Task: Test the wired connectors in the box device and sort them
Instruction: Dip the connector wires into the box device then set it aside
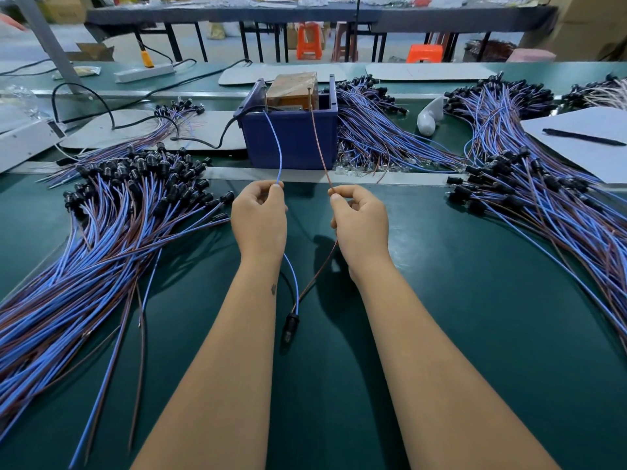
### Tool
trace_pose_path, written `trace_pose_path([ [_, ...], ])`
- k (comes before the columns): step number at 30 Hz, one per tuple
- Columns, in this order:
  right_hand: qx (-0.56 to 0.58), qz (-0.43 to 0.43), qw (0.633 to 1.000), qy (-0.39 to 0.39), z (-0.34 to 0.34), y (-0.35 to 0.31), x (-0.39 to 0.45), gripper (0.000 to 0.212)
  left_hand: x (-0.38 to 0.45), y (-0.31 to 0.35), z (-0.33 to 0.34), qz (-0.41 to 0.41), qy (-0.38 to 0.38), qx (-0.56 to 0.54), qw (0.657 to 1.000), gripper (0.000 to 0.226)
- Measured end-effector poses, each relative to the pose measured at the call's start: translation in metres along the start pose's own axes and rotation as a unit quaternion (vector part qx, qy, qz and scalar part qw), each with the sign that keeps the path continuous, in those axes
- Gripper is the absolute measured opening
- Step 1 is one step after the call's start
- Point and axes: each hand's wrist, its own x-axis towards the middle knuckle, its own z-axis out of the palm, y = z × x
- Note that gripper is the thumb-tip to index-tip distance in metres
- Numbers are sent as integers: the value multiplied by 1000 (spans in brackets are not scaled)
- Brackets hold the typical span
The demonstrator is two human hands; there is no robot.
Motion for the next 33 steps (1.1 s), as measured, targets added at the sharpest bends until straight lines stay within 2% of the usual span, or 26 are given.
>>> trace_pose_path([
  [5,46,35,998,27,0,-1,1,16,5,-5,-1,-45,-29,37,998,27],
  [7,69,36,996,39,-1,-3,3,19,10,-4,-2,-63,-39,24,997,28],
  [10,56,33,996,54,-8,-2,9,27,20,-2,-5,-67,-72,12,995,18],
  [12,69,29,995,62,-11,0,14,29,23,0,-7,-70,-97,-17,993,23],
  [17,96,-24,993,63,-5,0,24,14,27,3,-7,-75,-54,-77,993,30],
  [22,88,-29,994,64,14,-4,36,17,31,15,-2,-3,-67,-112,991,24],
  [28,38,-50,997,54,8,4,40,16,31,7,6,-25,-32,-120,992,22],
  [33,8,-45,997,66,7,8,43,16,34,5,6,-20,-42,-99,994,22],
])
